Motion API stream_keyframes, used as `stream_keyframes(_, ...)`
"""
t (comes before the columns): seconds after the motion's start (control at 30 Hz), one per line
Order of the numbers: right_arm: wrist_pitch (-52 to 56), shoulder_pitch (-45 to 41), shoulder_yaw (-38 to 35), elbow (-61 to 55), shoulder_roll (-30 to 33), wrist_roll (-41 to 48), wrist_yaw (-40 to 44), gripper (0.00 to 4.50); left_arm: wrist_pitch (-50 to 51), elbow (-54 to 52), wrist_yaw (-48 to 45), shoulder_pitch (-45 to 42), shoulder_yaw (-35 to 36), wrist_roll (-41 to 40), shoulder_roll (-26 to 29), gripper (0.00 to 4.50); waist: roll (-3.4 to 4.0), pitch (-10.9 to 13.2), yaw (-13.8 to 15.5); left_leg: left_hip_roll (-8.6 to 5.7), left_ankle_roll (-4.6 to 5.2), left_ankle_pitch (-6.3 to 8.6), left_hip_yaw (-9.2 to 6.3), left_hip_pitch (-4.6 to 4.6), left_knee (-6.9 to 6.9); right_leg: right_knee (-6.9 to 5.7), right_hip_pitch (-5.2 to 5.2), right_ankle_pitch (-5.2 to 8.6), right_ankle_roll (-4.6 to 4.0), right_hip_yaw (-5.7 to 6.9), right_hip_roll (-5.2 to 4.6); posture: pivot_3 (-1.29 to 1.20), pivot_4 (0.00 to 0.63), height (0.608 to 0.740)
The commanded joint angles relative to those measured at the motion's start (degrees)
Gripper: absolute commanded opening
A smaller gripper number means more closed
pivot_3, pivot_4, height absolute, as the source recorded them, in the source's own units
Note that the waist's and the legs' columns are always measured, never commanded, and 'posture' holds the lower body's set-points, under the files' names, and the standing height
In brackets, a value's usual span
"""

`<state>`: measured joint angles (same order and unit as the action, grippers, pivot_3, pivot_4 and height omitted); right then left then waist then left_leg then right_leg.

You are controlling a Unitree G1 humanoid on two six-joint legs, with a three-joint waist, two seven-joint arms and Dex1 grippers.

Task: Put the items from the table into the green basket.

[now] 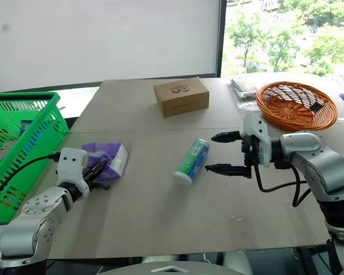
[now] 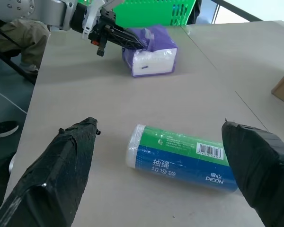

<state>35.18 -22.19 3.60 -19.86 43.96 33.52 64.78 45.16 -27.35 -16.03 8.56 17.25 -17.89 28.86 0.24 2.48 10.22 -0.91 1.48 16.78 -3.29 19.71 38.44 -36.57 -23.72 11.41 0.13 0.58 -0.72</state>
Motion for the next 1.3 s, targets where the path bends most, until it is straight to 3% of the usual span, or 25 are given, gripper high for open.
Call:
stream_keyframes(0.03, -1.7, -0.3, -0.3, -0.3, -0.4, -0.3, 0.1, 4.5, -2.1, 2.0, -0.2, -0.4, -0.7, 1.3, -0.2, 0.03, 0.0, 0.0, 0.0, 0.0, 0.0, 0.0, 0.0, 0.0, 0.0, 0.0, 0.0, 0.0, 0.0, 0.0, -0.01, 0.27, 0.0, 0.74)
stream_keyframes(0.33, 1.6, -5.7, -2.8, 0.3, -6.5, 6.2, -2.1, 4.5, -4.8, 0.5, 4.5, -14.9, 4.3, 6.8, 7.0, 0.03, -0.84, 0.5, 0.1, 0.09, -0.02, 0.0, -0.31, 0.13, 0.0, 0.04, -0.05, 0.01, -0.07, 0.21, 0.14, 0.3, 0.0, 0.74)
stream_keyframes(0.53, 4.7, -10.6, -5.4, 0.8, -13.0, 13.9, -6.3, 4.5, -0.2, 6.3, 9.5, -24.5, 12.2, 14.3, 18.4, 0.03, -0.88, 0.5, 0.0, 0.06, -0.05, 0.02, -0.19, 0.26, -0.19, 0.35, -0.15, -0.2, 0.02, 0.1, 0.04, 0.32, 0.0, 0.74)
stream_keyframes(0.7, 7.4, -13.5, -7.8, 0.9, -16.3, 19.7, -10.3, 4.5, -1.4, 13.9, 8.2, -22.2, 19.6, 18.3, 25.8, 0.03, -0.87, 0.5, 0.2, 0.04, -0.08, 0.04, -0.23, 0.29, -0.43, 0.63, -0.17, -0.23, -0.01, 0.16, 0.04, 0.33, 0.0, 0.74)
stream_keyframes(0.87, 9.4, -15.6, -9.9, 0.9, -18.2, 24.5, -14.3, 4.5, -5.3, 20.6, 7.3, -18.5, 24.9, 19.7, 26.9, 0.03, -0.94, 0.4, 0.8, 0.0, -0.1, 0.05, -0.28, 0.29, -0.62, 0.67, -0.22, -0.18, 0.06, 0.2, -0.31, 0.33, 0.0, 0.74)
stream_keyframes(0.97, 9.6, -15.8, -10.1, 0.8, -18.2, 25.2, -15.5, 4.5, -5.8, 21.4, 5.8, -18.4, 25.2, 17.3, 24.6, 0.92, -1.12, 0.3, 1.7, 0.07, -0.11, 0.05, -0.32, 0.29, -0.62, 0.68, -0.23, -0.15, 0.1, 0.2, -0.3, 0.33, 0.0, 0.74)
stream_keyframes(1.2, 8.7, -14.0, -8.8, -0.3, -15.8, 22.5, -14.8, 4.5, -8.9, 20.7, 4.9, -20.7, 21.9, 15.5, 20.9, 4.26, -1.16, 0.3, 3.2, 0.08, -0.13, 0.06, -0.29, 0.3, -0.61, 0.68, -0.24, -0.19, 0.06, 0.16, -0.39, 0.31, 0.0, 0.74)
stream_keyframes(1.3, 7.8, -12.4, -8.1, -0.3, -13.9, 20.2, -13.6, 4.5, -7.1, 14.4, -0.1, -23.0, 13.9, 10.6, 16.7, 4.42, -1.22, 0.3, 3.6, 0.07, -0.13, 0.06, -0.35, 0.42, -0.61, 0.69, -0.3, -0.25, -0.04, 0.21, -0.42, 0.31, 0.0, 0.74)
